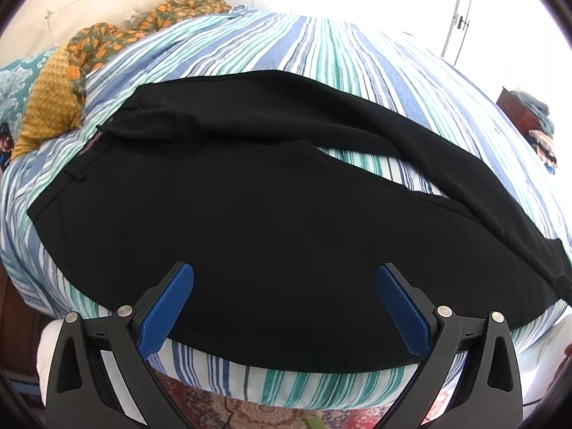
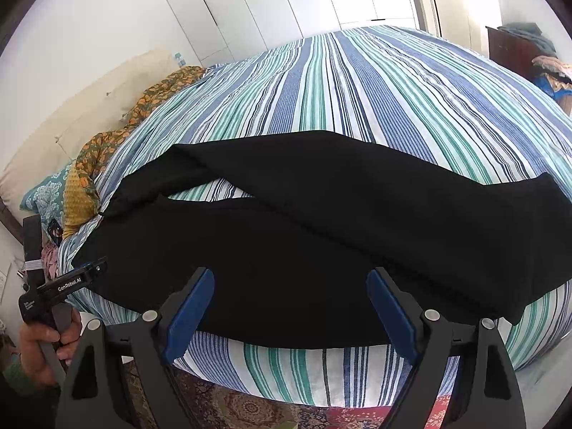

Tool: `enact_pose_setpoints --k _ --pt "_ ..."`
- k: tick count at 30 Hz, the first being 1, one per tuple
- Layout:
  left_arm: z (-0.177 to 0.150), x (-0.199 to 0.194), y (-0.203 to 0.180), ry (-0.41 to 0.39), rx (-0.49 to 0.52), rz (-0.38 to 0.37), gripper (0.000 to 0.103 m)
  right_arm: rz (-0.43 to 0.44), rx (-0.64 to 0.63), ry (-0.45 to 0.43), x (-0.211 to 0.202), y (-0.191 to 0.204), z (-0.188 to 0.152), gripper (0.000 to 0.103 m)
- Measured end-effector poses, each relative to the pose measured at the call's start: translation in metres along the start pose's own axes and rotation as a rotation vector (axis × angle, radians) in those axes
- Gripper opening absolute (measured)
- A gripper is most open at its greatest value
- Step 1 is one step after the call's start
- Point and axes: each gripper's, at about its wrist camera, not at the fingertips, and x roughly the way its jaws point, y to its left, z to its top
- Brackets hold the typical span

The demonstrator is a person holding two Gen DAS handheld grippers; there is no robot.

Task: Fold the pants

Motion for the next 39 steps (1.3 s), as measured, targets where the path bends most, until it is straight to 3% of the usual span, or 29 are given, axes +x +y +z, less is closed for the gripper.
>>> enact_pose_setpoints --k 11,24,33,39 --pt "0.022 0.015 -0.005 0.027 -0.007 0.001 0.102 0.026 0.046 -0.013 -0.007 -0.007 -0.003 0.087" --pt "0.002 0.010 -0.015 0.053 0.031 -0.015 0.102 0.025 0.045 0.002 -0.003 -0.006 -0.004 0.087" --pt "0.008 0.015 -0.005 0.051 0.004 -0.001 0.102 0.034 0.041 0.009 -0.001 -0.004 -0.004 0.087" --pt "0.019 0.024 0.008 0.038 -0.035 0.019 0.102 0.112 0.131 -0.020 -0.020 -0.011 -0.006 0.087"
